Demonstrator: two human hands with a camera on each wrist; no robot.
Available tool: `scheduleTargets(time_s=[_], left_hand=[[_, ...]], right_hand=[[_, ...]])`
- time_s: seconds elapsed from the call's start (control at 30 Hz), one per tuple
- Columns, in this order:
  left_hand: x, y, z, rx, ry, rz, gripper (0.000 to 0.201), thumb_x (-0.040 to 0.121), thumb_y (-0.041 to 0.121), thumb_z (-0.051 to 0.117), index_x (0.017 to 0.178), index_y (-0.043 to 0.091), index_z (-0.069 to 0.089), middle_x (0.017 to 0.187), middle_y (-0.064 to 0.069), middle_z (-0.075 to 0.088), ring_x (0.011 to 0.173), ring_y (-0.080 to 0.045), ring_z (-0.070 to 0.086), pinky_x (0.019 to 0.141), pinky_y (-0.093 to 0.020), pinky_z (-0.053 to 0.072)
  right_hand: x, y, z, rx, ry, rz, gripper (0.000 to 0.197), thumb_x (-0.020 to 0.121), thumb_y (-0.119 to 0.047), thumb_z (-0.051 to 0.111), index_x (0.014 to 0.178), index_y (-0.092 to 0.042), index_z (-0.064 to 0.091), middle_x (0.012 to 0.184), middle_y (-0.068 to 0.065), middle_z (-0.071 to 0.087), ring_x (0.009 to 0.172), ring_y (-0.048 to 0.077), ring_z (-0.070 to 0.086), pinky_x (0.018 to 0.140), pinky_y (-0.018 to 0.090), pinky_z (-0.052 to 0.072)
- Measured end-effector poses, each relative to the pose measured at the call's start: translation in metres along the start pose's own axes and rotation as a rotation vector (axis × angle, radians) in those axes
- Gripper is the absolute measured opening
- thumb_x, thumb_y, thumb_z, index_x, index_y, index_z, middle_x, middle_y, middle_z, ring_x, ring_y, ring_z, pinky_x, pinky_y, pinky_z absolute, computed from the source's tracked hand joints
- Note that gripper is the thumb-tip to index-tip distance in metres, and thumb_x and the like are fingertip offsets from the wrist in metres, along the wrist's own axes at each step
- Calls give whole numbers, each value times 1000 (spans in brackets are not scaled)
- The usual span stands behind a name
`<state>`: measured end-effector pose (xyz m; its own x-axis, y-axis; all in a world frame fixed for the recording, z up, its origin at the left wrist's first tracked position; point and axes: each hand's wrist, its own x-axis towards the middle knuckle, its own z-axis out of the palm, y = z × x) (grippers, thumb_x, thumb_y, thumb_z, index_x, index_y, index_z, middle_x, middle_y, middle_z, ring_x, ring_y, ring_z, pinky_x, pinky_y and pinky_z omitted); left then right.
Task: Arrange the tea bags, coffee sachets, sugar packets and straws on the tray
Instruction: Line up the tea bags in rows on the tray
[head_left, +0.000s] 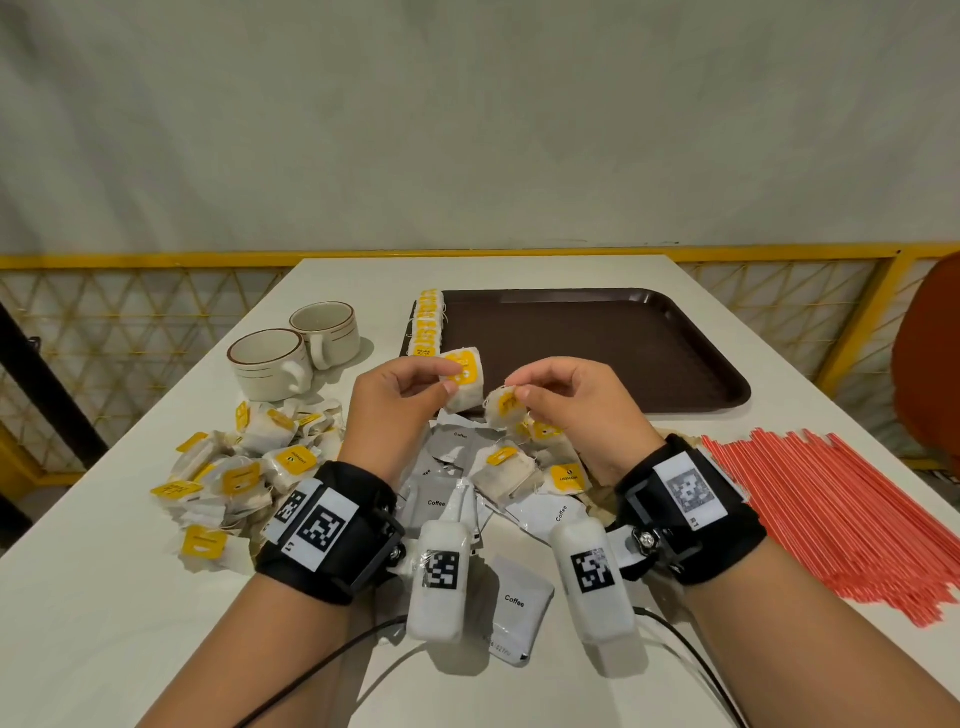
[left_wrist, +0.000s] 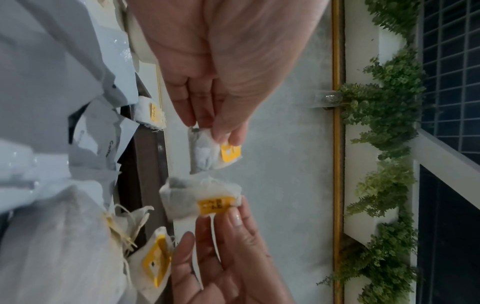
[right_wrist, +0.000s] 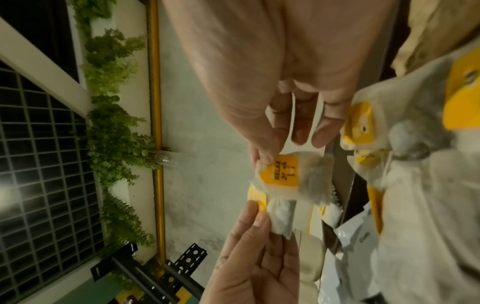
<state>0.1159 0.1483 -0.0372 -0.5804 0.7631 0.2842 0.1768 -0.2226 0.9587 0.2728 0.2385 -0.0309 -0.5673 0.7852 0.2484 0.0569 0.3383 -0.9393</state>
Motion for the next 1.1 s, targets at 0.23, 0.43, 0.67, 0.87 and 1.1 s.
scheduleTargets(time_s=[0.23,0.43,0.67,0.87,1.1], left_hand=[[-1,-1,1,-14,-28,17,24,81,-9,64,88,14,67,94,-15,69,85,-16,64,78,-22,53],[0,-2,1,-33,-35,-4,35,83,-7,63,109,17,62,70,5,69,76,-12,66,78,-23,54],[0,-2,2,-12,-17,-21,13,84,0,65,93,10,68,94,-17,70,86,-24,65,82,-38,53],[-2,1,4,-37,-123,-48,10,84,0,64,94,1,68,91,-15,71,75,-13,65,69,-22,53],[-5,4,5,-17,-225,-52,9,83,1,66,91,4,69,89,-12,71,76,-13,66,69,-20,53]], right_hand=[[1,-3,-3,-28,18,-73,16,94,-5,54,91,-18,63,95,6,71,88,14,66,85,34,51],[2,-1,-10,38,-17,-22,26,85,0,67,105,-16,63,83,3,67,79,13,63,78,28,53],[-2,-10,-11,102,-108,-11,19,80,1,71,93,-13,69,83,5,71,75,11,65,67,23,54],[-4,-14,-7,177,-223,-4,30,73,12,72,97,-6,67,83,5,67,70,9,66,67,22,56],[-3,-10,-5,158,-105,2,46,69,10,77,106,-14,64,91,9,62,66,11,63,71,25,57]])
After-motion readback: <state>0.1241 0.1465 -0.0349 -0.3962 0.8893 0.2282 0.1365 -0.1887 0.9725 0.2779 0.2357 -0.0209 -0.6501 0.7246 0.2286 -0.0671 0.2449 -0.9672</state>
